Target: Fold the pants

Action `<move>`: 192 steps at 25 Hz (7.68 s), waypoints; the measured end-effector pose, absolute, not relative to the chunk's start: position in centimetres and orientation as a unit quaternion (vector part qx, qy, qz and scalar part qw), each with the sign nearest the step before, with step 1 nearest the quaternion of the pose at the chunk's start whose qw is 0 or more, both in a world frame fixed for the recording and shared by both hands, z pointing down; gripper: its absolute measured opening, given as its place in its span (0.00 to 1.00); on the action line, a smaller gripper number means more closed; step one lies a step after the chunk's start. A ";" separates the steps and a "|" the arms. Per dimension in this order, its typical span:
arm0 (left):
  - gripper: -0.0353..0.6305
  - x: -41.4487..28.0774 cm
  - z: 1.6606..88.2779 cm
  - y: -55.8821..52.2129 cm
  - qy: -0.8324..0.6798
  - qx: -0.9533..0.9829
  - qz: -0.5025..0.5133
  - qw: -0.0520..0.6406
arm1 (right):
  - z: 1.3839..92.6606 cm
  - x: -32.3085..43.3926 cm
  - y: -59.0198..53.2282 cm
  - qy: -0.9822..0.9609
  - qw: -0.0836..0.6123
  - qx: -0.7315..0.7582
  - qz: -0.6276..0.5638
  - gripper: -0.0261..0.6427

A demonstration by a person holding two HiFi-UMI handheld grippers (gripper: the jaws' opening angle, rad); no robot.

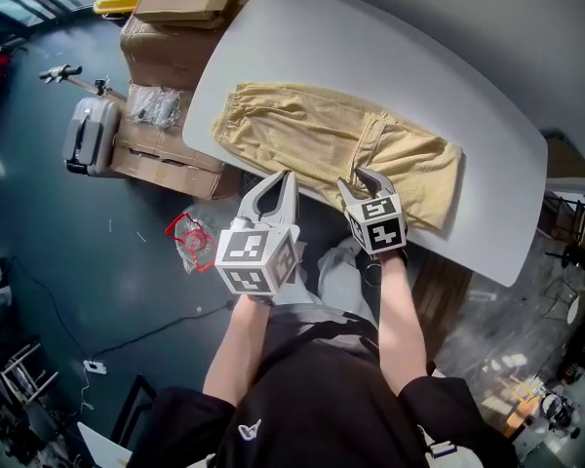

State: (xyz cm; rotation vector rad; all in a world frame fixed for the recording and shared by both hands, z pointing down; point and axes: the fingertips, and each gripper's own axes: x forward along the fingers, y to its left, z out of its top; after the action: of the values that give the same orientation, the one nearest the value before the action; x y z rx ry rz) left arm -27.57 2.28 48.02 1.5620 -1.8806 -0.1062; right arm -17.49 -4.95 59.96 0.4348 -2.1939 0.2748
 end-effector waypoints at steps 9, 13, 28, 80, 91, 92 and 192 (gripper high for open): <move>0.06 -23.3 45.9 -1.2 -0.687 0.653 -0.035 0.319 | 52.7 -11.6 -9.3 -0.896 0.327 0.274 0.122 0.14; 0.06 -20.8 45.1 -2.8 -0.667 0.676 -0.033 0.312 | 49.4 -8.6 -10.7 -0.896 0.286 0.318 0.119 0.11; 0.06 -10.1 38.2 -9.7 -0.572 0.784 -0.013 0.239 | 36.1 5.9 -14.0 -0.859 0.141 0.489 0.058 0.05; 0.06 -0.2 52.0 -12.8 -0.558 0.743 0.086 0.359 | 58.6 12.4 -15.0 -0.816 0.245 0.413 0.322 0.30; 0.06 -1.2 55.0 -11.7 -0.576 0.718 0.097 0.378 | 62.3 11.7 -13.8 -0.807 0.268 0.385 0.359 0.33; 0.06 -1.2 55.1 -11.6 -0.578 0.717 0.098 0.379 | 62.5 11.5 -13.7 -0.807 0.270 0.381 0.361 0.33; 0.06 -29.1 41.8 -0.1 -0.729 0.632 -0.015 0.263 | 45.7 -19.1 -8.1 -0.926 0.316 0.180 0.097 0.12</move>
State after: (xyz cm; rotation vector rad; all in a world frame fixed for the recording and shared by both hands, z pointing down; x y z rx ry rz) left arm -29.13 -0.11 41.77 1.7096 -1.9705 -0.0400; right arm -19.11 -8.13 45.72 0.4743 -2.4401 0.2562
